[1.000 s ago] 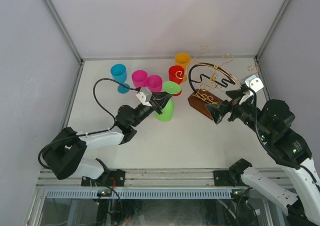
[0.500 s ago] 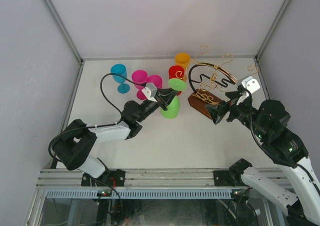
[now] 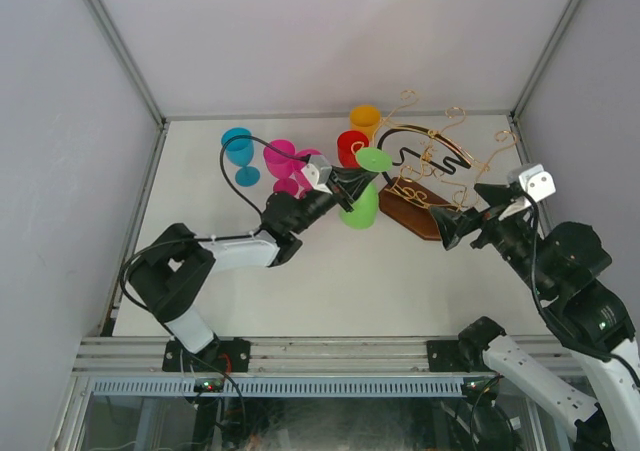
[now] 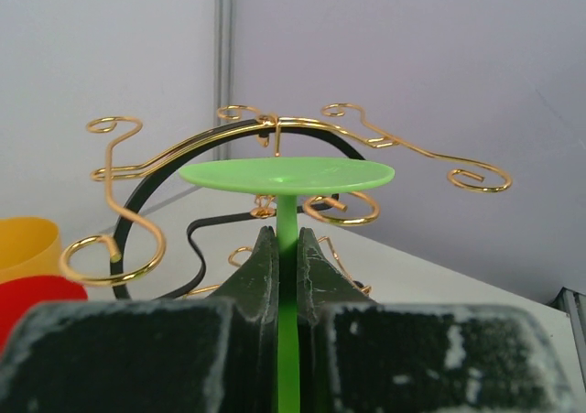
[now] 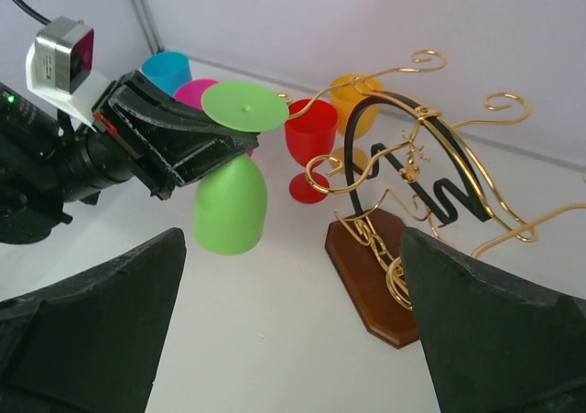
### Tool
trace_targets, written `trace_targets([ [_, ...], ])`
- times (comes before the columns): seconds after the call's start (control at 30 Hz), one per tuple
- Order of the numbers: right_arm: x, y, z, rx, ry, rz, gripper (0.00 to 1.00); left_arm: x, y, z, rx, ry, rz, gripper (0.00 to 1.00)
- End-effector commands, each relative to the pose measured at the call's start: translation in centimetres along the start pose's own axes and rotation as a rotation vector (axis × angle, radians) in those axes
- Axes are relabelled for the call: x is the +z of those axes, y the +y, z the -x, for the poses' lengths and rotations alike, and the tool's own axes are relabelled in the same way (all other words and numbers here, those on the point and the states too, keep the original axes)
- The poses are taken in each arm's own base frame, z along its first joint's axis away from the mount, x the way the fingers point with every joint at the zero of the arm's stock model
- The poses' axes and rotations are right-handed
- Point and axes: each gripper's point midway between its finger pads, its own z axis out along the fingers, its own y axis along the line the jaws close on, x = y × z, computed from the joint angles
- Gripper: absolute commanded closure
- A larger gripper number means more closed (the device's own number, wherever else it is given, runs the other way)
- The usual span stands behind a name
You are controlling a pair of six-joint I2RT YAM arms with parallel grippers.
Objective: Place the wine glass upside down on the wine glass rack
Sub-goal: Turn the wine glass upside down at the wine rack.
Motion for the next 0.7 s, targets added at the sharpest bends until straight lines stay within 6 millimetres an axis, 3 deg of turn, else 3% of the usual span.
trace_targets([
  [0.0, -0.7, -0.9, 1.9, -0.003, -0.082, -0.047, 0.00, 2.3, -1.3, 3.3, 0.008, -0.104, -0.056, 1.00],
  [0.67, -1.0, -0.8, 1.9, -0.025, -0.082, -0.038, 0.00, 6.0, -0.9, -0.1, 0.009, -0.061, -0.060, 1.00],
])
